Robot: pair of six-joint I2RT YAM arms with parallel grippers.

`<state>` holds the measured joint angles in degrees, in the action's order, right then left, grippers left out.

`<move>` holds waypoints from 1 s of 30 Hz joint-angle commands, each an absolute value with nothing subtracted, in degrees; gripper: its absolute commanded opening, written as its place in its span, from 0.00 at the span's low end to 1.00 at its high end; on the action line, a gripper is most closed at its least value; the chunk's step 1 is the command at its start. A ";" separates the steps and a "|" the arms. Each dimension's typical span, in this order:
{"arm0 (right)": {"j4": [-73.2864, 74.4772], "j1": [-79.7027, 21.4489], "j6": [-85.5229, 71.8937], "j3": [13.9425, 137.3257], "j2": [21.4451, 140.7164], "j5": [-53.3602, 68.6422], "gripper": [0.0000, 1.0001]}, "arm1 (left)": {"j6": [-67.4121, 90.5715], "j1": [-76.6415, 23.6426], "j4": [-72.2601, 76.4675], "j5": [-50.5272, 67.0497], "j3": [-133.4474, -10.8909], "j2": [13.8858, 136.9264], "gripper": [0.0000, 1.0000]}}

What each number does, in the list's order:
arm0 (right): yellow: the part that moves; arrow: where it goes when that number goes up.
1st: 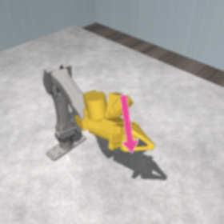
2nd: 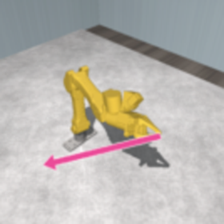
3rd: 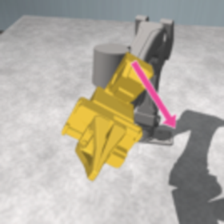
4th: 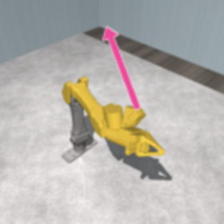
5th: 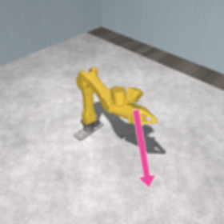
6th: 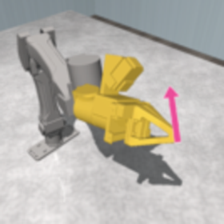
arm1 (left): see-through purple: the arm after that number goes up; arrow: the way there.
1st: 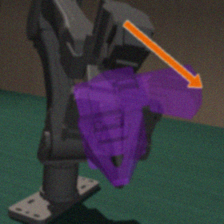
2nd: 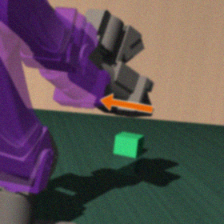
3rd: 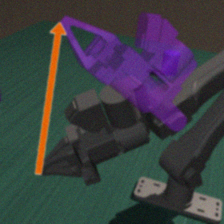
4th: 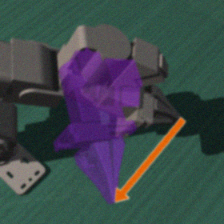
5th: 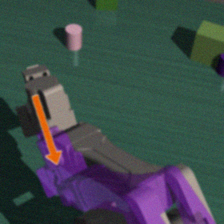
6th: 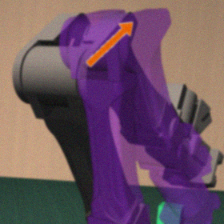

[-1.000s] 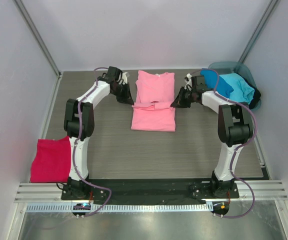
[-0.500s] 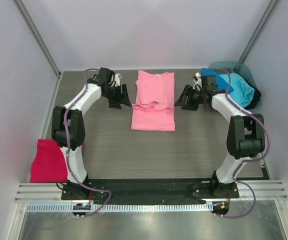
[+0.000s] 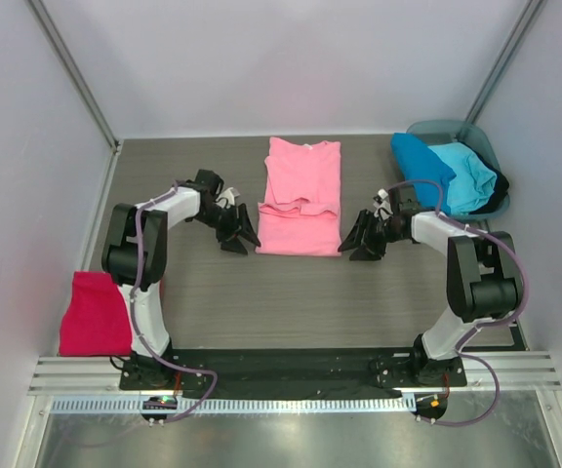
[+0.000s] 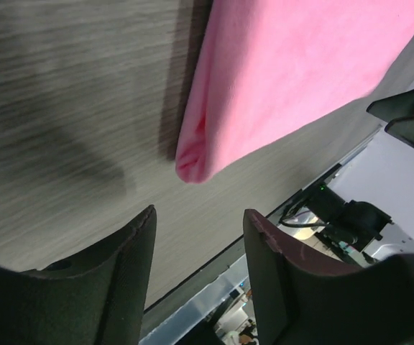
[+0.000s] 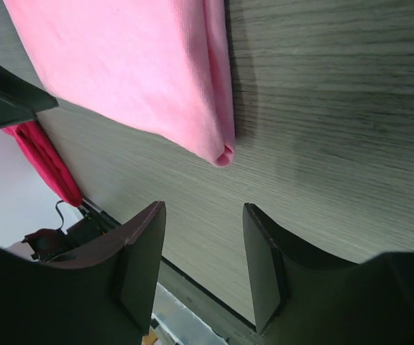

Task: Fold and stack the t-shirts
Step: Fold the tshirt

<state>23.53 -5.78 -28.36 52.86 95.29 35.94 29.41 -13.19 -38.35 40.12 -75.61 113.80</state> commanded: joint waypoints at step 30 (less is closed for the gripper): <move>11.95 -7.38 -36.21 52.83 105.21 34.55 0.21 | 30.32 -15.73 -35.68 41.75 -80.86 121.03 0.34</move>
